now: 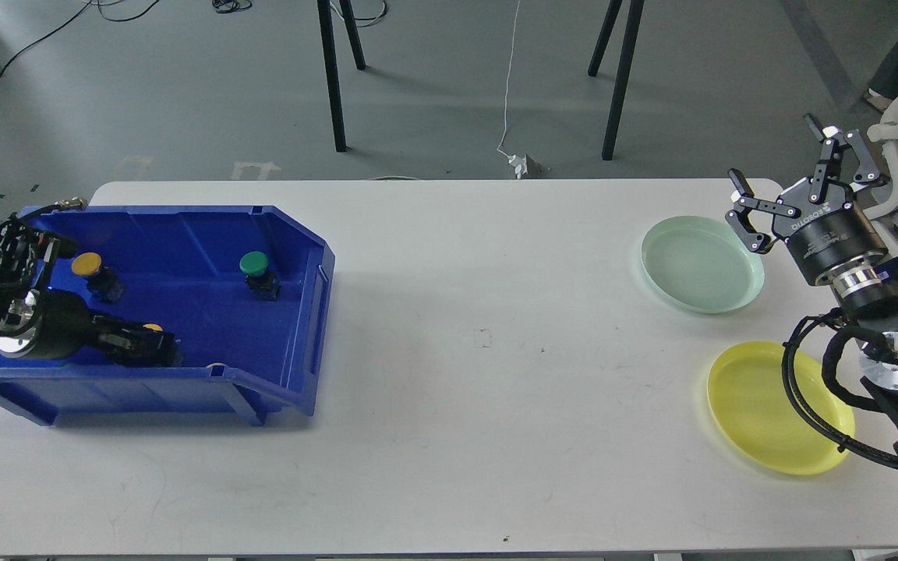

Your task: Pass button and place on color plate

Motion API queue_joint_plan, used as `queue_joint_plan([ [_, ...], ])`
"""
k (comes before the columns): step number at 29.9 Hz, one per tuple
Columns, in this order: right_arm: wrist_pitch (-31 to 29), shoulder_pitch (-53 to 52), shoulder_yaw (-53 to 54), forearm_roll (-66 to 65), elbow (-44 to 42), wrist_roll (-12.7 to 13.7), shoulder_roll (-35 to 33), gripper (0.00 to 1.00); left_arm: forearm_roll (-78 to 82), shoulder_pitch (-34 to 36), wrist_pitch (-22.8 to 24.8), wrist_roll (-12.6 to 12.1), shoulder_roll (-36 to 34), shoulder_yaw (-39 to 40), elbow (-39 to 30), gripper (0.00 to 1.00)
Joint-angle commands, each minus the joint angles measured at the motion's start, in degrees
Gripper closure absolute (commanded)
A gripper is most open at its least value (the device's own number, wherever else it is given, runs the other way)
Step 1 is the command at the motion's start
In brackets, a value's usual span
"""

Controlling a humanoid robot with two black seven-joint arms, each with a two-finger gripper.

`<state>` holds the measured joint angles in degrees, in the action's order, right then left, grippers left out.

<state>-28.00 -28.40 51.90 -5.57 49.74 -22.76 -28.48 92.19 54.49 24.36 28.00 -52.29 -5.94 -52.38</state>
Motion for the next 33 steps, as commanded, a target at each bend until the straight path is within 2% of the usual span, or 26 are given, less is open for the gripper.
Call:
queue_joint_plan([
  [1, 0.00, 0.01, 0.04, 0.04, 0.00, 0.08, 0.00, 0.01, 0.00, -0.09, -0.28, 0.00, -0.09, -0.04, 0.00, 0.65],
  [14, 0.00, 0.10, 0.04, 0.04, 0.00, 0.00, 0.00, 0.01, -0.26, 0.62, -0.72, 0.00, -0.53, 1.02, -0.88, 0.70],
  [19, 0.00, 0.10, 0.22, 0.04, 0.00, 0.08, 0.00, 0.01, -0.61, 2.37, 0.69, 0.00, -3.77, 4.35, -5.70, 0.70],
  [22, 0.00, 0.10, 0.65, -0.05, 0.00, 0.08, 0.00, 0.01, -0.70, 3.95, 3.23, 0.00, -6.41, 8.12, -9.40, 0.70],
  [25, 0.00, -0.34, 1.44, -0.05, 0.00, 0.08, 0.09, 0.01, -1.49, 4.57, 3.64, 0.00, -8.17, 14.27, -12.74, 0.70],
  [33, 0.00, -0.61, 3.03, -0.05, -2.37, 0.17, 0.00, 0.01, -15.09, 4.66, 3.64, 0.00, -6.77, 29.21, -16.26, 0.70],
])
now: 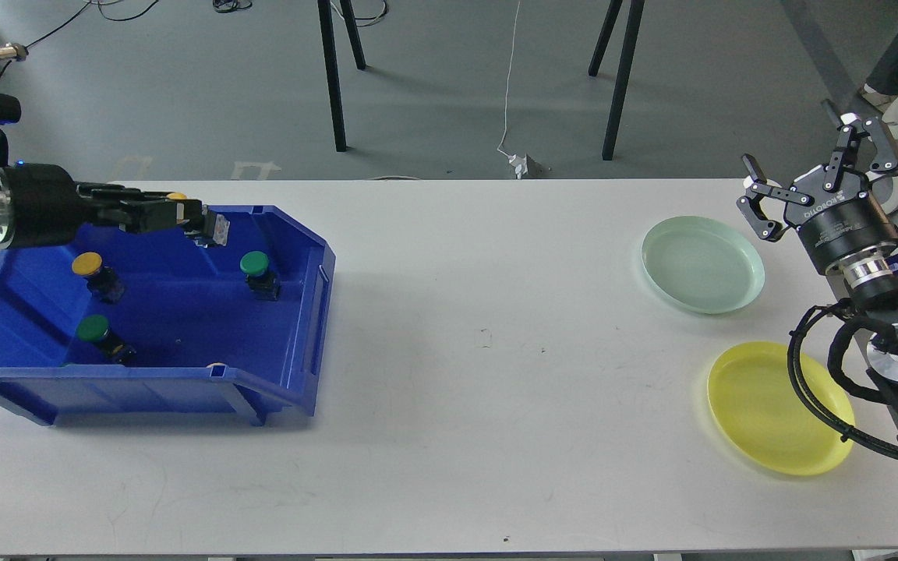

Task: Pass button and place on color plate
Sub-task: 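Lift the yellow button and extend the left arm toward the table center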

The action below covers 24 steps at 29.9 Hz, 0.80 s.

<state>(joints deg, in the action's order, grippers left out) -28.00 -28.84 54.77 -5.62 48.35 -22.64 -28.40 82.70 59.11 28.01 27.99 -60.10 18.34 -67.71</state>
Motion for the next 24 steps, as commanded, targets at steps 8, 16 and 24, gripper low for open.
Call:
queue_joint_plan([
  [8, 0.00, -1.75, 0.33, 0.00, -1.24, 0.05, -0.16, 0.01, -25.54, -0.05, -0.01, 0.01, 13.93, 14.36, -0.15, 0.69],
  [16, 0.00, -2.01, -1.51, -0.79, -0.01, 0.49, -0.95, 0.01, -34.26, -4.44, -0.01, 0.01, 35.47, 14.71, 9.17, 0.69],
  [24, 0.00, 1.15, -1.34, -5.34, 14.90, 0.14, -9.12, 0.01, -34.53, -6.72, -0.01, 0.01, 42.26, 13.22, 12.69, 0.69],
])
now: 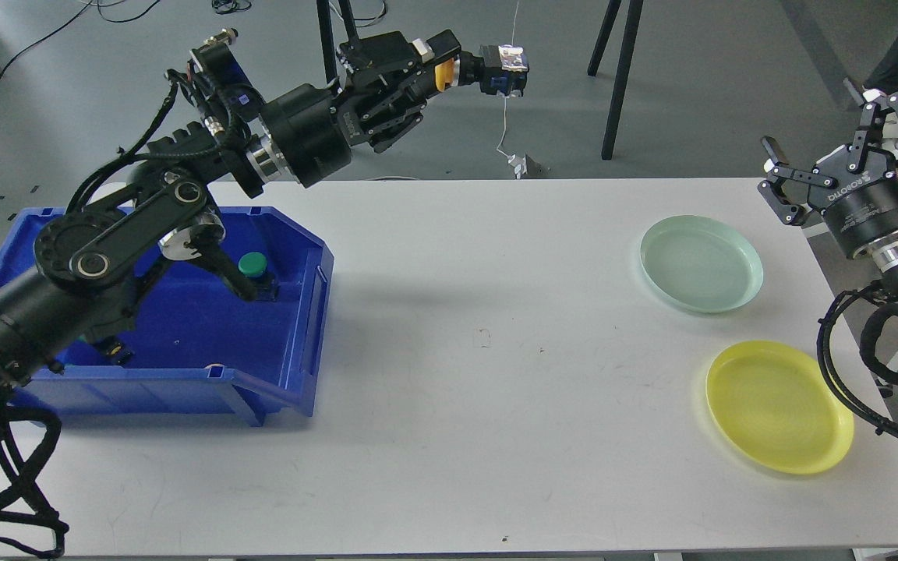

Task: Pass button and place on color plate
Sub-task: 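Lift the yellow button and extend the left arm toward the table center, then grasp the yellow button from the left gripper with the right gripper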

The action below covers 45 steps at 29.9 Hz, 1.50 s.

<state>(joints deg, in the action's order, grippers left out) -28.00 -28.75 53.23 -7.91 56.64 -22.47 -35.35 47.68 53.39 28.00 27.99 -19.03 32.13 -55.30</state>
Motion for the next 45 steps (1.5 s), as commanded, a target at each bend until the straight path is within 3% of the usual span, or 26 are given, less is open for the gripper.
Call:
queue_joint_plan([
  [1, 0.00, 1.07, 0.20, -5.25, 9.25, -0.03, -2.27, 0.01, 0.48, -1.70, 0.00, 0.01, 1.19, -0.84, 0.28, 0.69],
  [5, 0.00, 0.19, -1.37, -13.08, 14.29, -0.03, -1.31, 0.01, 0.83, -2.24, 0.00, 0.01, 1.19, -2.07, 0.28, 0.69],
  [13, 0.00, -10.88, -14.38, -14.33, 9.29, -0.12, 7.56, 0.01, 0.83, -2.32, 0.00, 0.01, 1.28, -2.07, 0.19, 0.69],
  [24, 0.00, -12.29, -15.09, -14.24, 6.73, -0.29, 14.16, 0.03, 0.83, -2.32, 0.00, 0.01, 1.28, -2.07, 0.28, 0.69],
  [33, 0.00, -12.73, -15.09, -14.06, 6.73, -0.29, 15.57, 0.08, 0.83, -2.24, 0.00, 0.01, 1.28, -2.07, 0.36, 0.69],
  [37, 0.00, -13.26, -15.09, -14.06, 6.73, -0.29, 16.09, 0.19, 0.83, -2.24, 0.00, 0.01, 1.28, -2.07, 0.36, 0.69],
  [45, 0.00, -13.79, -15.26, -14.24, 6.29, -0.21, 17.15, 0.75, 0.75, -2.24, 0.00, 0.01, 1.28, -1.98, 0.45, 0.69],
])
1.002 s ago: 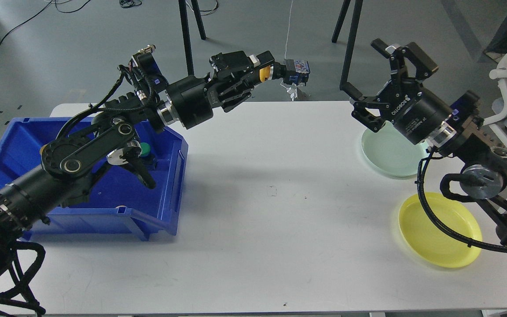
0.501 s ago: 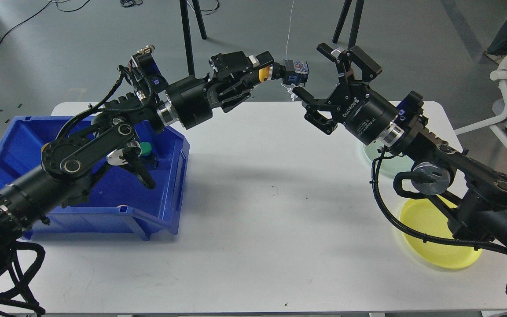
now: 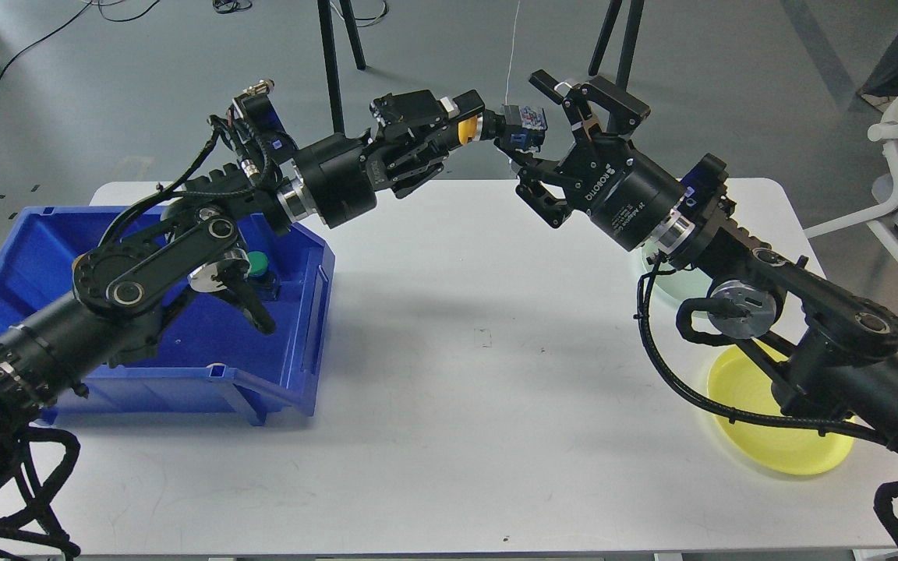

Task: Pass button and place on color plate
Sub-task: 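Grasp the yellow button from the left gripper with the right gripper, then lower the yellow button onto the yellow plate and open the right gripper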

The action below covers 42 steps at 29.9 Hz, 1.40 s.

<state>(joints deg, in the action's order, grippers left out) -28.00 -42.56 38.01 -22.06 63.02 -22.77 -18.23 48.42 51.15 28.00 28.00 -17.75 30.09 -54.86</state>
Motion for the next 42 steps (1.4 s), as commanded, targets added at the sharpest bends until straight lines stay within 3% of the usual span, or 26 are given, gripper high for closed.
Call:
queue_joint_plan([
  [1, 0.00, 0.02, -0.12, -0.18, -0.09, 0.18, 0.04, 0.84, 0.00, 0.00, 0.00, 0.00, 0.00, 0.06, 0.02, 0.69],
  [5, 0.00, 0.20, -0.12, -0.09, -0.09, 0.18, 0.04, 0.99, -0.08, 0.00, 0.00, 0.00, 0.00, 0.06, 0.28, 0.69],
  [12, 0.00, 0.46, -0.12, -0.09, -0.01, 0.18, 0.04, 0.99, -0.09, 0.00, 0.00, 0.00, 0.00, -0.03, 0.55, 0.64],
  [14, 0.00, 0.46, -0.12, -0.09, -0.01, 0.18, -0.05, 0.99, -0.09, 0.00, 0.00, 0.00, 0.00, 0.06, 0.55, 0.58],
  [19, 0.00, 0.46, -0.12, -0.09, -0.01, 0.18, -0.05, 0.99, -0.70, 0.00, 0.00, 0.00, 0.70, 0.76, 0.64, 0.20],
  [29, 0.00, 1.78, 0.05, 0.35, 0.96, 0.00, -1.80, 0.99, -0.79, 0.00, 0.00, 0.00, 0.70, 0.85, 0.81, 0.15],
  [34, 0.00, 13.44, 11.19, 0.70, 5.34, 0.00, -9.61, 0.99, -0.88, -0.08, 0.00, 0.00, 0.79, 0.85, 1.16, 0.15],
  [38, 0.00, 31.61, 24.28, 0.70, 11.32, 0.00, -14.63, 0.99, -1.75, -0.08, 0.00, 0.00, 0.79, 0.85, 1.25, 0.15],
  [42, 0.00, 48.68, 32.99, 0.79, 13.97, 0.00, -14.99, 0.99, -1.75, -0.08, 0.00, 0.00, 0.97, 0.76, 1.16, 0.15],
])
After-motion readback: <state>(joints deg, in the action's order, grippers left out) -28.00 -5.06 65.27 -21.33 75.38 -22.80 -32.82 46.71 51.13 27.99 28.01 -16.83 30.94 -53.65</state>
